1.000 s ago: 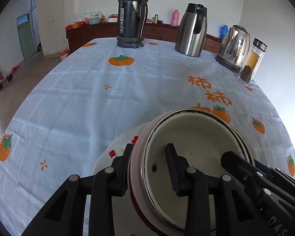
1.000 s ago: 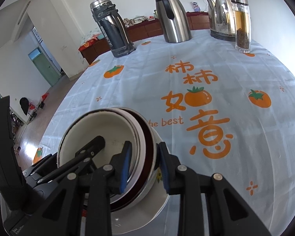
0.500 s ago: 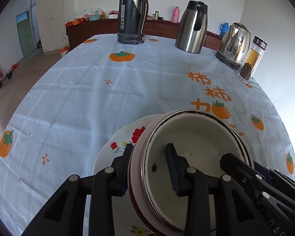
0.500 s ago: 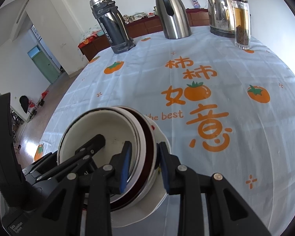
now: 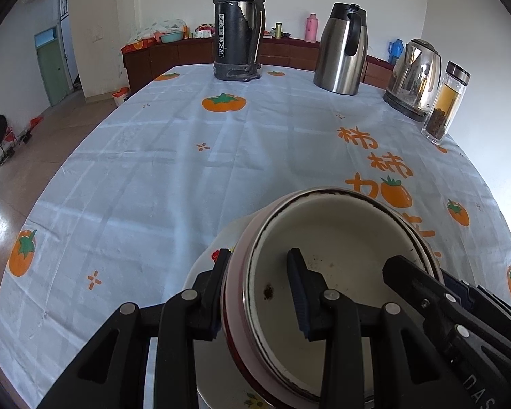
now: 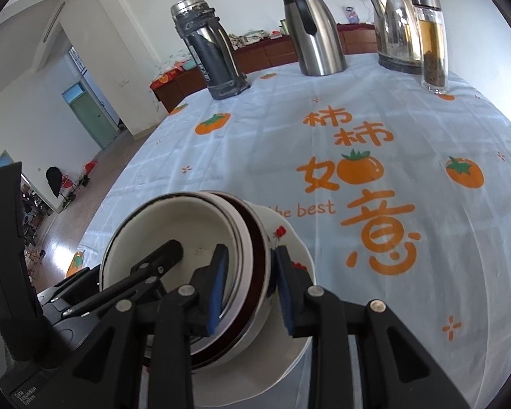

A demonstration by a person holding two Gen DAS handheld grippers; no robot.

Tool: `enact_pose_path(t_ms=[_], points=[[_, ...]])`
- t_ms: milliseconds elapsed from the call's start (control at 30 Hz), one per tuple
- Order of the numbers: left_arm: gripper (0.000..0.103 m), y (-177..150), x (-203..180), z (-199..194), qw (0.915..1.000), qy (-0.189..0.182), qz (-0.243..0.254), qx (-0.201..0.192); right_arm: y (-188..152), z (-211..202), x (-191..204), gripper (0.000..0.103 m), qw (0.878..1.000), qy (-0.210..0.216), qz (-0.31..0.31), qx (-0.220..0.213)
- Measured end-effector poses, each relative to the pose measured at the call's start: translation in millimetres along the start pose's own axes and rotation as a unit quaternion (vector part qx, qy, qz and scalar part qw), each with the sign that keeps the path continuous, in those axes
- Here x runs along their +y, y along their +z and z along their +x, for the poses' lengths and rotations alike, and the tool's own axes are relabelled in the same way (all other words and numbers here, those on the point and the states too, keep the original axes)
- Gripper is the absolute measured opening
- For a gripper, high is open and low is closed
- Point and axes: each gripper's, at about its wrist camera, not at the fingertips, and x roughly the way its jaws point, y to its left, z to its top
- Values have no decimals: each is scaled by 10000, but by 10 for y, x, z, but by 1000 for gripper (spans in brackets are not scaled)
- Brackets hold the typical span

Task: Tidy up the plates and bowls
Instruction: 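Lower the bowl stack with both grippers onto the white floral plate stack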

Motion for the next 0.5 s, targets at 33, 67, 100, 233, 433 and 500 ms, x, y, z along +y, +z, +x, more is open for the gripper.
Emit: enact_pose_path(t_ms=[33,67,100,233,433,500], points=[[37,0,-2,-1,10000,1,7,5,3,1,2,28,10000,-7,-6,16],[37,1,-1,-1,10000,-2,8,12,6,4,4,28,10000,-14,-6,30],[37,3,1,-3,10000,-6,9,16,4,-1,5,28,10000,-25,-4,46],[37,7,4,-10,10000,-16,2,38,15,0,15,28,9999,-46,-36,110],[37,-11,2,-17,10000,-45,-23,44,-20,-26,-6,28,10000,-32,26,90],[37,-10,1,-16,10000,-52,-48,54,-25,-25,-6,29,10000,-17,16,58]])
